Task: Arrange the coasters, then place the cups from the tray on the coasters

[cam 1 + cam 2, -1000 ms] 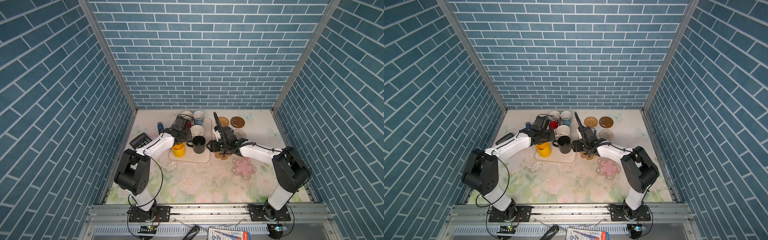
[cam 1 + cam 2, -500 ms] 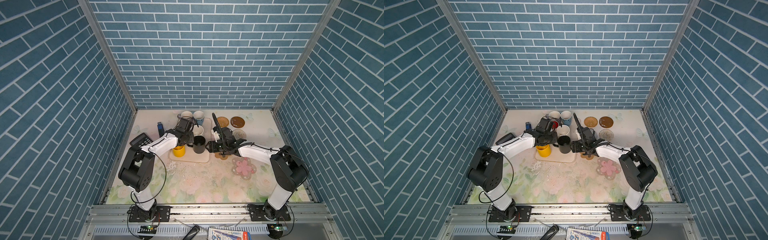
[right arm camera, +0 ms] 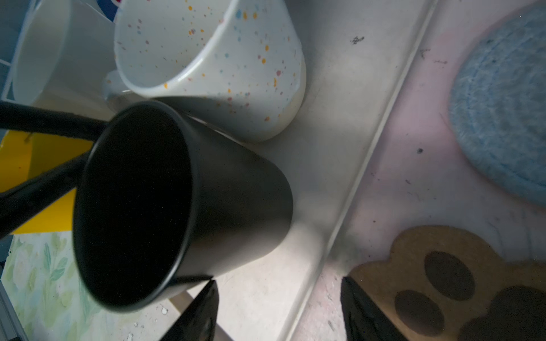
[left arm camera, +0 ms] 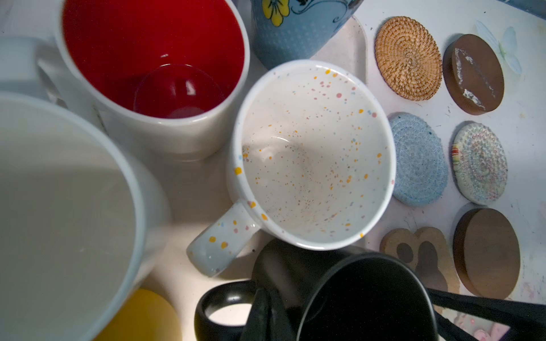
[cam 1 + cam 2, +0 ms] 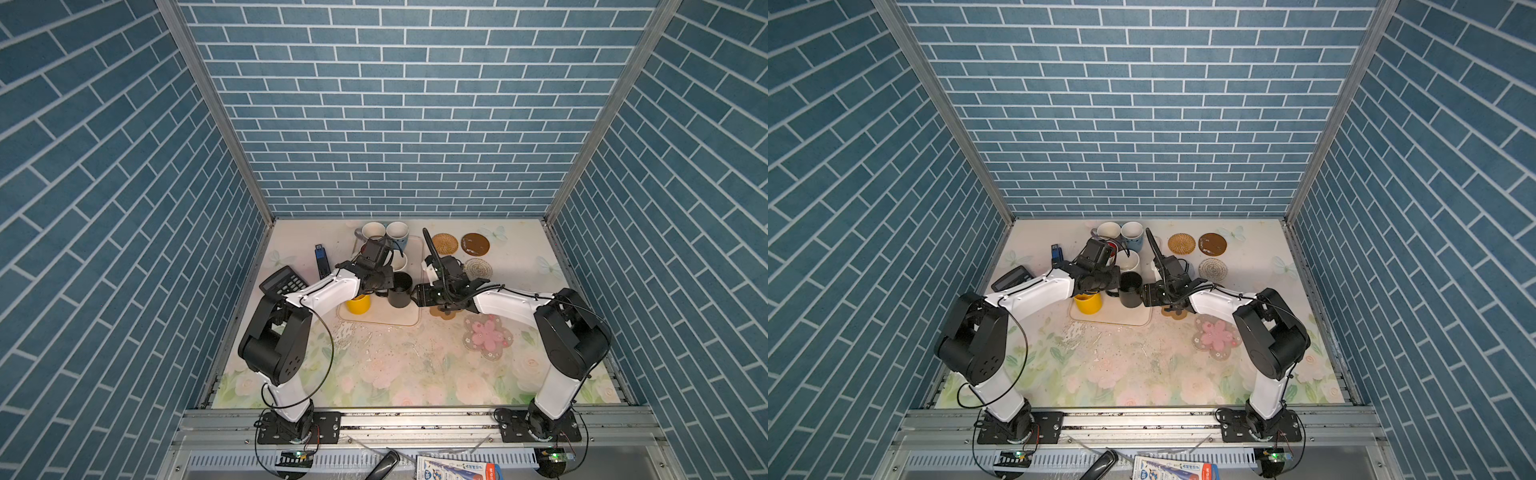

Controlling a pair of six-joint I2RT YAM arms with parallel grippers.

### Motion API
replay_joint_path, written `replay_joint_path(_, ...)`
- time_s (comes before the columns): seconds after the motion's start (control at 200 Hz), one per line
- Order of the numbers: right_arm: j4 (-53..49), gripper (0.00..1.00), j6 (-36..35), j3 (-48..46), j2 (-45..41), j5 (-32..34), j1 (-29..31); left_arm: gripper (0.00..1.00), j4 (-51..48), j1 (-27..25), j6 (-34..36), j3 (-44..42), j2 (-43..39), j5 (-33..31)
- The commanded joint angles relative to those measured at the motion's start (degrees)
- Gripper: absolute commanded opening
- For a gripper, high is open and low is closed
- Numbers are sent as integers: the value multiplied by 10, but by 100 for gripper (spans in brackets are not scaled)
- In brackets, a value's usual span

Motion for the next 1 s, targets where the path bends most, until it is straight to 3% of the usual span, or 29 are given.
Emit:
replay_joint_path(0.0, 10, 66, 19, 2, 12, -8, 3, 7, -9, -18, -8, -17, -17, 11)
replay_joint_path(0.995, -52, 66, 15, 36, 12, 39, 3, 7, 9, -100, -54, -93, -84, 0)
